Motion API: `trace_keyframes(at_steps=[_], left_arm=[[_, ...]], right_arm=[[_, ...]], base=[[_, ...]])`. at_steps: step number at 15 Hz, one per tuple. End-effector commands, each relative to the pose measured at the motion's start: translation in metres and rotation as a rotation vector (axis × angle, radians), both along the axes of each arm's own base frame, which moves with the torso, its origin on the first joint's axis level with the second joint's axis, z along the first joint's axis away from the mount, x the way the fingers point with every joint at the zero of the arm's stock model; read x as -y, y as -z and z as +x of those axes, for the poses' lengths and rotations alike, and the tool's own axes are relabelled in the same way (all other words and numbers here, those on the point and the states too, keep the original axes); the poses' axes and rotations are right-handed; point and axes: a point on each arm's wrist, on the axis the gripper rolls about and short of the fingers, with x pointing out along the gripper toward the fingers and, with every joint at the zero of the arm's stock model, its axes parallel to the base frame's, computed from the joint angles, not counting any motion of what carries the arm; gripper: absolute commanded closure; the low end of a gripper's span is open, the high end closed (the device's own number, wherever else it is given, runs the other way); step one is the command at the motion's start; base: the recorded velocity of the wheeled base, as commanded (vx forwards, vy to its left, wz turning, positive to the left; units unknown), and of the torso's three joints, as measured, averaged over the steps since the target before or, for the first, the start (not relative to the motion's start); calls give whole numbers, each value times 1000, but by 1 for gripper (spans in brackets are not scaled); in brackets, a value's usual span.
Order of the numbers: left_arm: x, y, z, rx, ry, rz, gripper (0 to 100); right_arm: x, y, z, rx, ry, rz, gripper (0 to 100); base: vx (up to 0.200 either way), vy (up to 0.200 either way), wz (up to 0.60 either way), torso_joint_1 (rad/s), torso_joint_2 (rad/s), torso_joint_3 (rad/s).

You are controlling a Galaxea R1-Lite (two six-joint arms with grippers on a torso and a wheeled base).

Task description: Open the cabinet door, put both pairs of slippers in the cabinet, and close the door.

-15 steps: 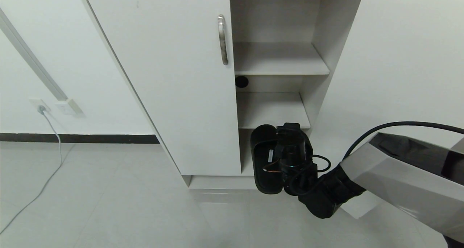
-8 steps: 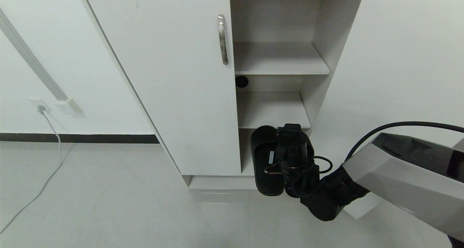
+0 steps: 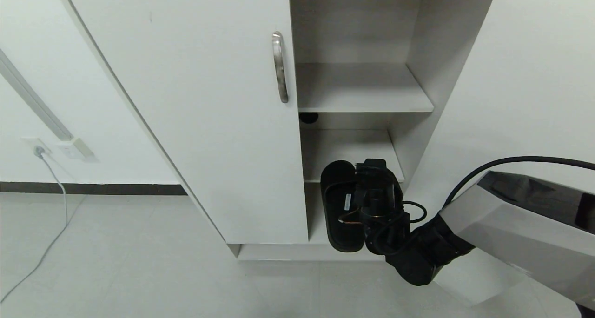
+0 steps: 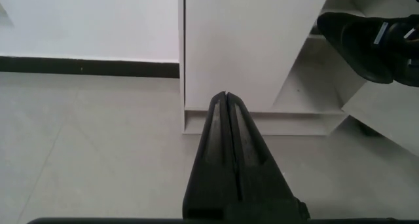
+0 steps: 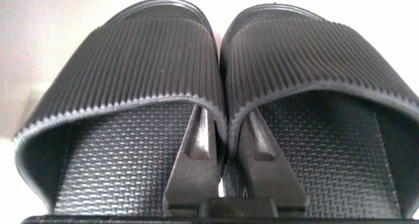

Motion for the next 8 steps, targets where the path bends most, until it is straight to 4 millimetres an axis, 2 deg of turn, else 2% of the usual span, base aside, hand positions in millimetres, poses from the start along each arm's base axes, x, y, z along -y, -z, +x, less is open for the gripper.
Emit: trace_keyframes(at_steps=[1, 3, 6, 8], left_arm=[[0, 0, 0, -2, -1, 0, 100], [0, 0, 0, -2, 1, -1, 100], [0, 0, 0, -1, 1, -1, 100], [0, 0, 0, -2, -1, -1, 100]], right_arm=[[0, -3, 0, 15, -2, 11, 100], [-1, -2, -1, 24, -9, 9, 100], [0, 3, 3, 13, -51, 1, 100], [-3, 6, 14, 17, -80, 7, 100]], base=[[200, 0, 0, 7, 2, -2], [200, 0, 0, 2, 2, 0], [0, 0, 0, 0, 0, 0], [0, 0, 0, 0, 0, 0]])
